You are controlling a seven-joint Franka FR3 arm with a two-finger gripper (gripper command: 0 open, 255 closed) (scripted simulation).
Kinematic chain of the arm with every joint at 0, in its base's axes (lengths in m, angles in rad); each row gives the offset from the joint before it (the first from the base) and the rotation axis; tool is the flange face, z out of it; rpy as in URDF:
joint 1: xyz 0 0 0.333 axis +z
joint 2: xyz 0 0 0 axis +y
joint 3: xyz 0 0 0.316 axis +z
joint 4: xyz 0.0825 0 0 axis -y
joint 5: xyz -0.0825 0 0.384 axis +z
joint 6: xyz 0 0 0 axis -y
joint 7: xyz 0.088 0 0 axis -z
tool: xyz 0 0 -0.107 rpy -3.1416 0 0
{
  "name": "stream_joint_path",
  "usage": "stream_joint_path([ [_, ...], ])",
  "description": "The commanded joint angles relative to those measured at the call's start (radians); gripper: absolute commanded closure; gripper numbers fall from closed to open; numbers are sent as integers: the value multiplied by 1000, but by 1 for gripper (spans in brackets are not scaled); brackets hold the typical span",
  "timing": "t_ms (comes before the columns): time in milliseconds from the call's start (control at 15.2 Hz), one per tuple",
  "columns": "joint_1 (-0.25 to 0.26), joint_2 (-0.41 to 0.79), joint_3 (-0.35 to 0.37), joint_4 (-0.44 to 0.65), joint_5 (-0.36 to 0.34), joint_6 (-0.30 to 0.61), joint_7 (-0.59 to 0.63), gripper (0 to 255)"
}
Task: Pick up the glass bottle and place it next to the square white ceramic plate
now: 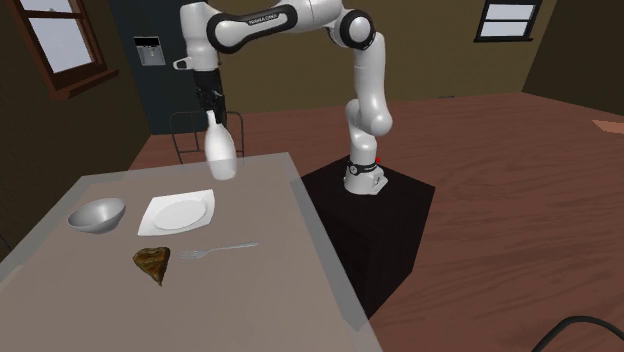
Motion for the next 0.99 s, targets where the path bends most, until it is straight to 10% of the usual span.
stream_joint_path([
  [0,-22,34,-19,41,6,-6,-44,255],
  [924,-43,84,-33,-57,18,140,-85,255],
])
